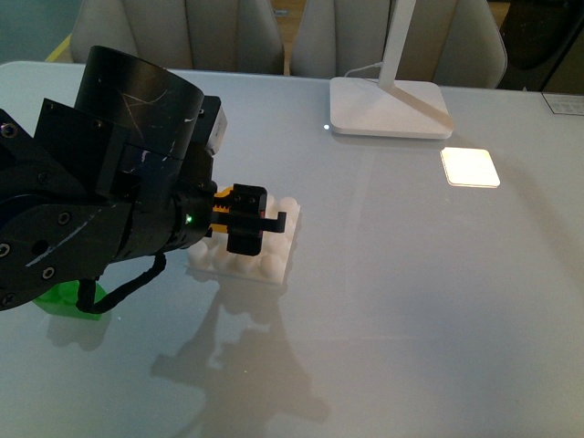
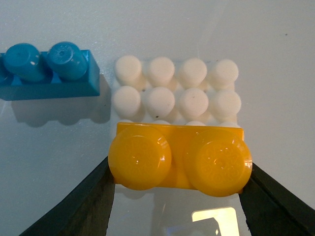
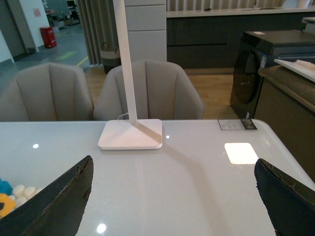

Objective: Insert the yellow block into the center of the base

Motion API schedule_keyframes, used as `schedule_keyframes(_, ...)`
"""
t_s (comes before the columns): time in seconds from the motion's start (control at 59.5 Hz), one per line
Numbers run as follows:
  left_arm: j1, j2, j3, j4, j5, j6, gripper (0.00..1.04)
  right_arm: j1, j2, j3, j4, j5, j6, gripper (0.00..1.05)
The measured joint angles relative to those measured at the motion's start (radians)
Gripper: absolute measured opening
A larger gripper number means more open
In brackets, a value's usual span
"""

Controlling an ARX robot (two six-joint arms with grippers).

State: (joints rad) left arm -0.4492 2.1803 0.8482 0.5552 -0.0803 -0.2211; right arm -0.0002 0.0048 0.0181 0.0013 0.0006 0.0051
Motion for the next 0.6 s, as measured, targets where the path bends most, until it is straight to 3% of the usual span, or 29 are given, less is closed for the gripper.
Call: schedule_keyframes(0.605,-0.029,0.106,0.050,0.044,-0.018,0.018,0.63,0.000,0.000,0.000,0.000,0.000,0.000,0.96)
